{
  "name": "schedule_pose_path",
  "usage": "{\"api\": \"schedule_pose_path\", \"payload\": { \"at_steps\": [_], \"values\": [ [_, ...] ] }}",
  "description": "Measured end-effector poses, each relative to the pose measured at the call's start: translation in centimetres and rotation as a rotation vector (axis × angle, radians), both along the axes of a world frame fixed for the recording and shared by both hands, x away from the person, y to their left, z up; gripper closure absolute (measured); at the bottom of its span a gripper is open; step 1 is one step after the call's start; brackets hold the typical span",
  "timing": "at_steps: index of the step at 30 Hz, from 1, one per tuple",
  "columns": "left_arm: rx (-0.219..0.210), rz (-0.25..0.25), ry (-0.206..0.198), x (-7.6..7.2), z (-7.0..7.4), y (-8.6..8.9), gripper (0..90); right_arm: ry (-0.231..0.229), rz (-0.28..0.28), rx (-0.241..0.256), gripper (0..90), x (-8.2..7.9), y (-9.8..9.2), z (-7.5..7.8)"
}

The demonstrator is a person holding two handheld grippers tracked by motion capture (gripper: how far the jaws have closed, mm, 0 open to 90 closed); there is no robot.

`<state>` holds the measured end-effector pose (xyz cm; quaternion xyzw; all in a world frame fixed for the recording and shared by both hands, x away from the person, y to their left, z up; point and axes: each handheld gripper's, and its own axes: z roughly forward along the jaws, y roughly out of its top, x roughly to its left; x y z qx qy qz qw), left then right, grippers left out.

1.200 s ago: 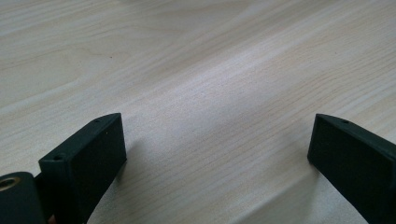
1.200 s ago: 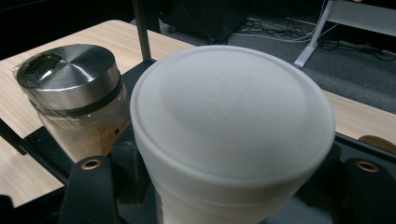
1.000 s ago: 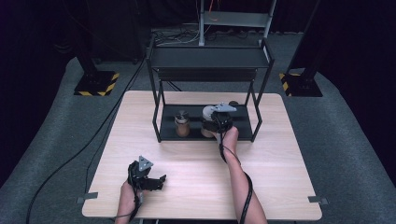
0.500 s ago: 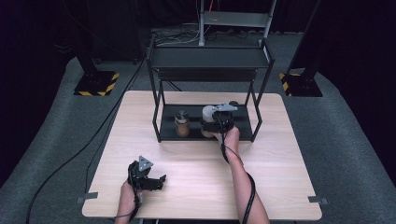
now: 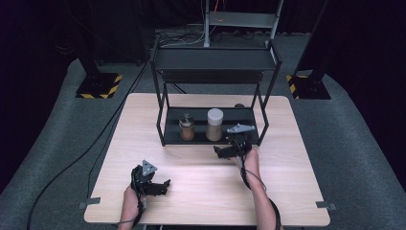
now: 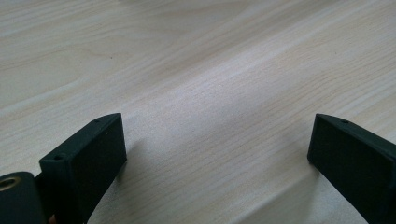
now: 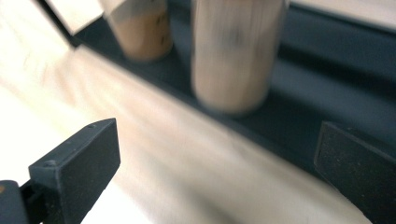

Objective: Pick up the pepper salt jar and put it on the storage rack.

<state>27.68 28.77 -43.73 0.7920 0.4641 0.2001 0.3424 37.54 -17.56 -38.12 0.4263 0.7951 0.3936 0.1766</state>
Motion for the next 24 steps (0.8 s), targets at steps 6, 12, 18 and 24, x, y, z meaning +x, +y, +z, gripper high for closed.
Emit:
{"api": "schedule_pose_path", "payload": {
  "at_steps": [6, 12, 18, 24],
  "values": [
    [0.004, -0.003, -0.002, -0.1, 0.0, -0.1, 4.1, 0.013, -0.025, -0.039, 0.0, -5.3, -2.6, -2.3],
    [0.001, -0.008, -0.004, -0.1, 0.0, -0.1, 4.1, 0.032, -0.100, -0.043, 0.0, -10.3, -5.5, -4.5],
    [-0.002, -0.009, 0.000, 0.0, 0.0, 0.0, 4.1, 0.034, -0.153, -0.047, 0.0, -12.9, -6.9, -5.1],
    [0.001, -0.007, -0.005, -0.1, 0.0, -0.1, 4.1, 0.025, -0.162, -0.033, 0.0, -13.3, -6.9, -5.4]
  ]
}}
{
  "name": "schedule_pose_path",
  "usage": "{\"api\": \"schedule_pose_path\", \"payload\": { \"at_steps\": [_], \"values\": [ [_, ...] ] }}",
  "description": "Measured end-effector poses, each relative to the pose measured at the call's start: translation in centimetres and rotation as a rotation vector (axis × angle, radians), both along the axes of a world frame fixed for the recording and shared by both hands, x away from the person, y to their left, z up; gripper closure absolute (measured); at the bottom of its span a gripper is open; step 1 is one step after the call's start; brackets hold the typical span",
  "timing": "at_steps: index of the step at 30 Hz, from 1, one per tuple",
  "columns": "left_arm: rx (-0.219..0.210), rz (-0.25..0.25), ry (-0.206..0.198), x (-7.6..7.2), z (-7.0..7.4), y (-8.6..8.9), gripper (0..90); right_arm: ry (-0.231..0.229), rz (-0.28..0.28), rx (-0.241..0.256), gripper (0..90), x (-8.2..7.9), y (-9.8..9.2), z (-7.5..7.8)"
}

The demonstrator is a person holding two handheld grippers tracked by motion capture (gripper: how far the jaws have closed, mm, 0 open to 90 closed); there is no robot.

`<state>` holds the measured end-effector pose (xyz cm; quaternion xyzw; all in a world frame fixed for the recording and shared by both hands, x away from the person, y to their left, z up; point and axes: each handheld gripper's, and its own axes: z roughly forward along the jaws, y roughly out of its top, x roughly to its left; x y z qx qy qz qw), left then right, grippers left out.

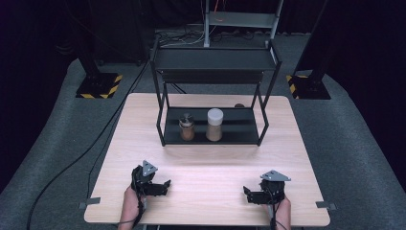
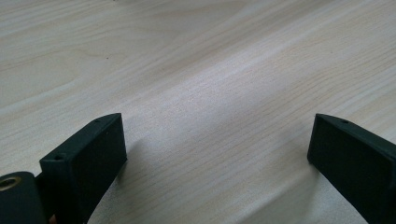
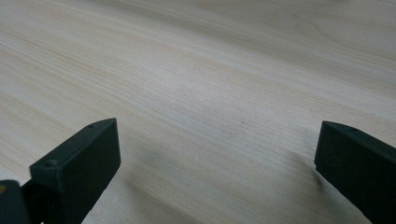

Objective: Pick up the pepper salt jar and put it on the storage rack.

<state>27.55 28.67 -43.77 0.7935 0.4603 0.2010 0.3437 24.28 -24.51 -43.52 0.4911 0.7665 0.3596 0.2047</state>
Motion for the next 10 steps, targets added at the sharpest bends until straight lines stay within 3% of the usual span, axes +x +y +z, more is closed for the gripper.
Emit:
{"api": "schedule_pose_path", "payload": {
  "at_steps": [3, 10],
  "values": [
    [-0.001, -0.002, 0.002, 0.06, 0.01, 0.05, 4.1, -0.010, 0.001, -0.028, 0.0, -0.24, 0.56, 0.03],
    [0.006, 0.001, 0.000, -0.05, 0.05, -0.09, 4.1, -0.007, -0.005, 0.010, 0.0, -0.20, -0.09, -0.10]
  ]
}}
